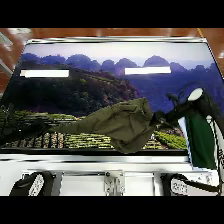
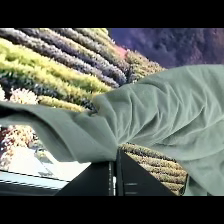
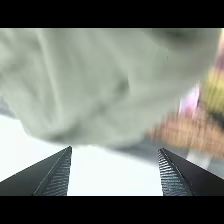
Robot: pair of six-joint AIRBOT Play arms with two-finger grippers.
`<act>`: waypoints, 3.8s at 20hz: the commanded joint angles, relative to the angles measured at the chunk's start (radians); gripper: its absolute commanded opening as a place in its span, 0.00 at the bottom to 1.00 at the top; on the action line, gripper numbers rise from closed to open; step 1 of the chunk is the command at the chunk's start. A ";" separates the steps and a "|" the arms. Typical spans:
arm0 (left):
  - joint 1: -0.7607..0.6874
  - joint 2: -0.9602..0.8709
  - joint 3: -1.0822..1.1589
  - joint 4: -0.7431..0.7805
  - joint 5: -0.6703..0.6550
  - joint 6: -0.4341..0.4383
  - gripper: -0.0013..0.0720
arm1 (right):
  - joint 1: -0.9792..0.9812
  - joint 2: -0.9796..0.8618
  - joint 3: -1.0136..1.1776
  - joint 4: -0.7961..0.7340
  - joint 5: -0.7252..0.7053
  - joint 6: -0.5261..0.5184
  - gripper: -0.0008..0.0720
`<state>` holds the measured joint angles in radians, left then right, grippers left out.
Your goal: Fold the shirts.
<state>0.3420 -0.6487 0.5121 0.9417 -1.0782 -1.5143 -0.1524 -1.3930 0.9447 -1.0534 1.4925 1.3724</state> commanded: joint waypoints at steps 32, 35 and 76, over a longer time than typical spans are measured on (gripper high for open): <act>0.096 0.011 1.302 0.051 0.117 0.028 0.06 | 0.217 0.765 0.935 -0.413 -0.293 0.113 0.09; 0.096 0.023 1.302 0.129 -0.056 0.028 0.07 | 0.217 0.751 0.934 -0.431 -0.113 0.122 0.09; -0.106 -0.719 0.517 -0.124 0.194 0.010 0.07 | 0.217 -0.072 0.291 -0.244 -0.772 0.285 0.09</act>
<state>0.2989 -1.1995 1.0386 0.9260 -1.0374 -1.5047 0.0635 -1.3590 1.2407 -1.3975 0.8459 1.6398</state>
